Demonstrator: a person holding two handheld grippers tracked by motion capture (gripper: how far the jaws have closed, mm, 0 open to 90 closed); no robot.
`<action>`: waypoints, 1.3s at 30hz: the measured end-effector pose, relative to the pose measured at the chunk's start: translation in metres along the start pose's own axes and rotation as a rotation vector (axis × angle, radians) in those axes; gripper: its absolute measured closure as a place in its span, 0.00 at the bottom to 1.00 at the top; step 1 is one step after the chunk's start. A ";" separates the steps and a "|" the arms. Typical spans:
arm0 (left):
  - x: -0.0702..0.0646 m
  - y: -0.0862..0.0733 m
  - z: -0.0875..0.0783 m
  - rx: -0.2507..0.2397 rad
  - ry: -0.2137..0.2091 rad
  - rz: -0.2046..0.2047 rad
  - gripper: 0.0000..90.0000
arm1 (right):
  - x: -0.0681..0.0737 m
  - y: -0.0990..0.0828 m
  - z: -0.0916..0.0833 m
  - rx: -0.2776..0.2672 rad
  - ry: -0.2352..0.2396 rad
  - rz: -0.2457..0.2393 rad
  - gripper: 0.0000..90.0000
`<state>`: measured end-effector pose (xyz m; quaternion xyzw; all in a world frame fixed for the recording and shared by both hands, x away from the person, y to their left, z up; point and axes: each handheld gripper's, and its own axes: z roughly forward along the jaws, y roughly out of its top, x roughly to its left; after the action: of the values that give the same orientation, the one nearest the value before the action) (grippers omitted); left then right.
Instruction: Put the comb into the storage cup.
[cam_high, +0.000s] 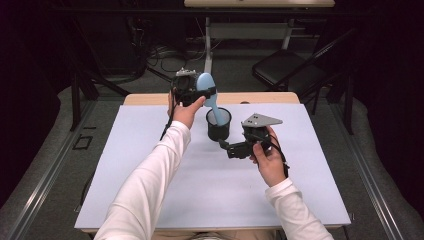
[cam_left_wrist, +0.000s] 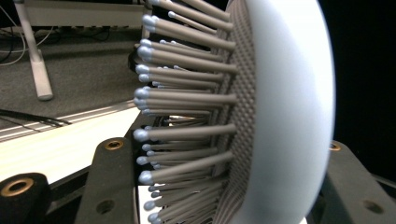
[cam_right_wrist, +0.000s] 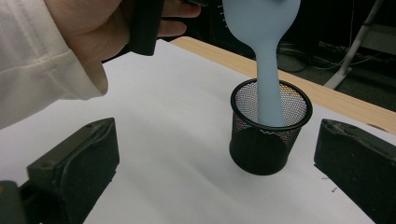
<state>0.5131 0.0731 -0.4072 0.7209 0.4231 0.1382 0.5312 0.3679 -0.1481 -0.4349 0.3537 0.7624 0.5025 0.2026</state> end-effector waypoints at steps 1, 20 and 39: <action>0.000 0.000 0.000 0.003 0.003 0.008 0.54 | 0.000 0.000 0.000 0.000 -0.001 0.000 0.00; 0.000 -0.006 0.007 0.017 0.041 0.060 0.53 | 0.000 0.000 0.000 0.001 -0.001 -0.002 0.00; -0.005 -0.012 0.013 0.014 0.048 0.111 0.53 | 0.000 0.000 -0.001 0.001 0.001 -0.004 0.00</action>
<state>0.5130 0.0619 -0.4216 0.7434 0.3960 0.1821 0.5073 0.3671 -0.1482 -0.4345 0.3523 0.7634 0.5019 0.2030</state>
